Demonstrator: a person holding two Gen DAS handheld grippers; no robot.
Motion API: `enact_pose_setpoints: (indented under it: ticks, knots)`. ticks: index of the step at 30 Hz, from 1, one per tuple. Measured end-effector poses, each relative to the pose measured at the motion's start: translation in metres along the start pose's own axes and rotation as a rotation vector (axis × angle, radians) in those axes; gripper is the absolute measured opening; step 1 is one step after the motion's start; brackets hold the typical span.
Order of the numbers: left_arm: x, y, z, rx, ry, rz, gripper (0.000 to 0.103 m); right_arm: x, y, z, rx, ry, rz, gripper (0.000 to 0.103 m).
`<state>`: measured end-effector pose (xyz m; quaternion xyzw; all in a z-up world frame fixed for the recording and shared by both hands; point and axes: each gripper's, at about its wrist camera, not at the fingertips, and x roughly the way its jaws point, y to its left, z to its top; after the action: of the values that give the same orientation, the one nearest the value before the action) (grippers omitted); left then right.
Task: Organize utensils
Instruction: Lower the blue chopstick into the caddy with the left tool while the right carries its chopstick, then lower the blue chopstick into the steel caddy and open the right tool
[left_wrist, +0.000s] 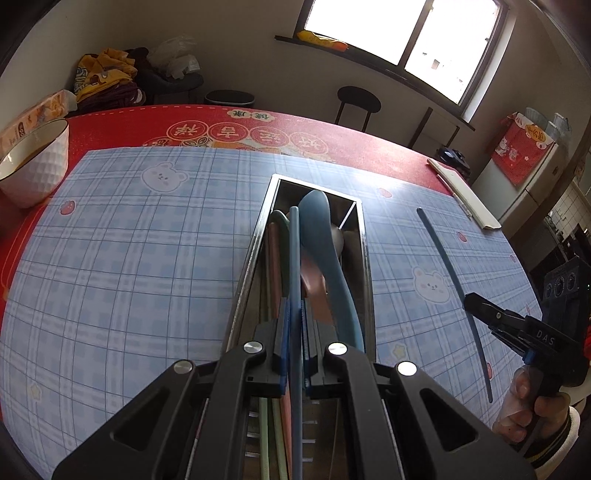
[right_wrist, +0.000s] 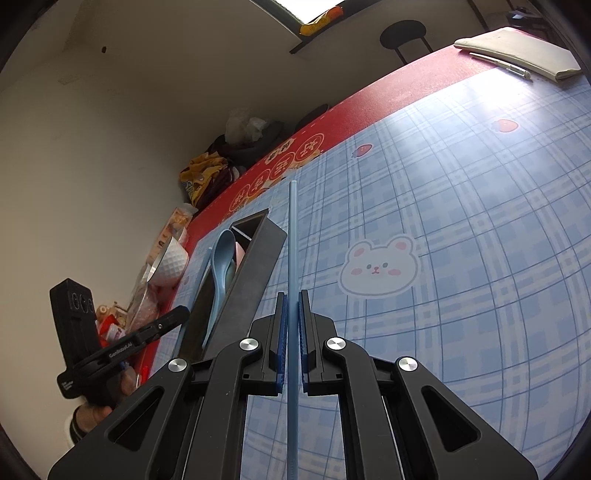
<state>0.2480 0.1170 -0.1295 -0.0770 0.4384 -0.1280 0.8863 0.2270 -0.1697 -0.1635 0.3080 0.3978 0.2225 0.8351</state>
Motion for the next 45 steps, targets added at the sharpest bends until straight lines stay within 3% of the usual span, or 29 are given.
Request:
enact_pose_setpoints:
  ticks: [11, 22, 28, 34, 39, 42, 45]
  knots:
    - [0.017, 0.004, 0.008, -0.001, 0.041, 0.034, 0.006, 0.01, 0.009, -0.001, -0.005, 0.012, -0.006, 0.006]
    - [0.013, -0.001, 0.0, 0.077, 0.069, 0.042, 0.007, 0.02, 0.029, -0.001, -0.008, 0.028, 0.013, 0.006]
    - [-0.012, -0.002, 0.0, 0.101, 0.011, 0.015, 0.029, 0.037, 0.055, -0.004, -0.024, 0.057, 0.027, 0.006]
    - [-0.036, -0.002, -0.002, 0.152, -0.051, 0.047, 0.05, 0.06, 0.078, -0.012, -0.022, 0.09, 0.019, 0.006]
    - [-0.052, 0.008, -0.005, 0.144, -0.098, 0.086, 0.081, 0.078, 0.091, -0.016, -0.004, 0.117, -0.016, 0.006]
    - [-0.059, 0.017, -0.007, 0.124, -0.114, 0.101, 0.089, 0.083, 0.101, -0.018, -0.011, 0.12, -0.026, 0.006]
    - [-0.062, 0.026, -0.008, 0.109, -0.116, 0.107, 0.091, 0.087, 0.107, -0.019, -0.009, 0.121, -0.032, 0.006]
